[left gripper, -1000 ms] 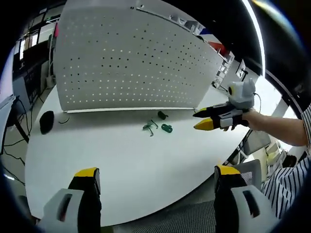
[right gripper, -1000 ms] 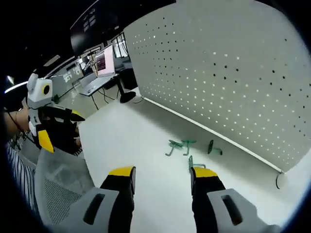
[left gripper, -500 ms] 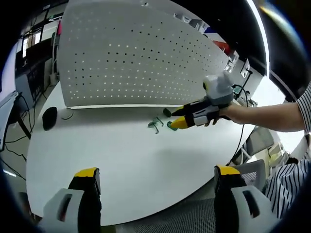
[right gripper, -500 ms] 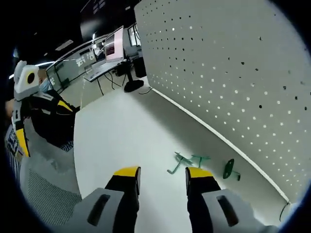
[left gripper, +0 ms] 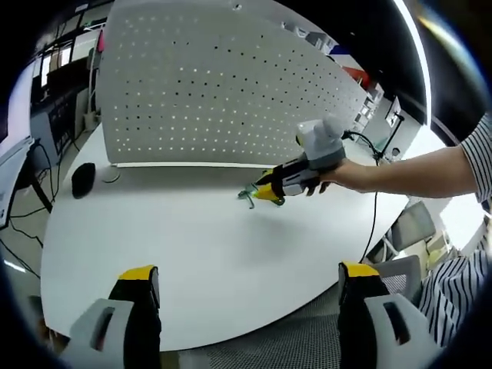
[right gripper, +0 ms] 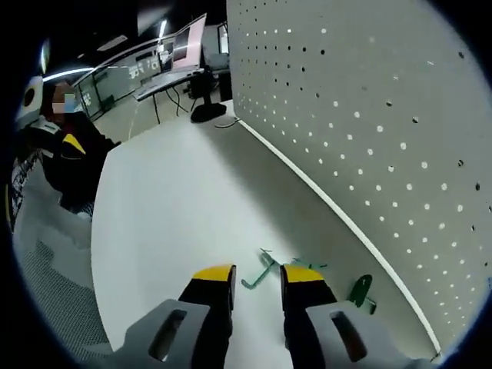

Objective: Insert the hook assembly into the mounting plate slot until the hook locks in place.

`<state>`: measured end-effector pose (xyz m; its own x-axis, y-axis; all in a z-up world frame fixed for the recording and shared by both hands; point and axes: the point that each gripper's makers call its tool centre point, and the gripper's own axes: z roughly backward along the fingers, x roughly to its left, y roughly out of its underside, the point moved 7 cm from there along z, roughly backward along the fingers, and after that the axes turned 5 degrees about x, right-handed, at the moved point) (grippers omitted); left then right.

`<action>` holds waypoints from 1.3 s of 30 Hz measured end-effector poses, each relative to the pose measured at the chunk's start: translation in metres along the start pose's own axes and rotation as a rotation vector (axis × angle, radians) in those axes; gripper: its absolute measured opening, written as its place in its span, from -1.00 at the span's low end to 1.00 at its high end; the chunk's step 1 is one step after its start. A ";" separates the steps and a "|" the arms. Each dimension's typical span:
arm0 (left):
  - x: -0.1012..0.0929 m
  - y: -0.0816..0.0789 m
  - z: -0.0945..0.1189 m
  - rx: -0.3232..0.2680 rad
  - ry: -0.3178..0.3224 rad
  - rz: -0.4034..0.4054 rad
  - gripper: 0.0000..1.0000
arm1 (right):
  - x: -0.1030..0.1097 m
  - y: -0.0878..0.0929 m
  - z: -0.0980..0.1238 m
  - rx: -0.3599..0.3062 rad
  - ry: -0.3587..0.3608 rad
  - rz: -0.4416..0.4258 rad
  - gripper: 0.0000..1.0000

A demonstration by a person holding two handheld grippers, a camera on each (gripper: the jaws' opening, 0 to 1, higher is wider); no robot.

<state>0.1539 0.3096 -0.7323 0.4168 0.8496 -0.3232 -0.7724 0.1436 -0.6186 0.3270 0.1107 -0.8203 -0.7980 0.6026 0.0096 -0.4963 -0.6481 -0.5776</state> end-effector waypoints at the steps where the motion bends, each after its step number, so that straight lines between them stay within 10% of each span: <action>1: 0.000 0.000 -0.001 0.003 0.000 0.002 0.98 | -0.001 -0.001 -0.002 0.003 -0.001 0.005 -0.60; 26: 0.012 0.007 -0.005 0.021 -0.015 0.044 0.96 | -0.007 -0.007 -0.040 0.158 -0.050 0.198 -0.94; 39: 0.013 0.003 -0.006 0.020 -0.010 0.041 0.96 | -0.012 -0.007 -0.034 0.128 -0.047 0.083 -0.98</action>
<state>0.1600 0.3174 -0.7426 0.3801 0.8601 -0.3402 -0.7981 0.1190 -0.5907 0.3517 0.1239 -0.8442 -0.8516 0.5241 0.0063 -0.4653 -0.7503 -0.4696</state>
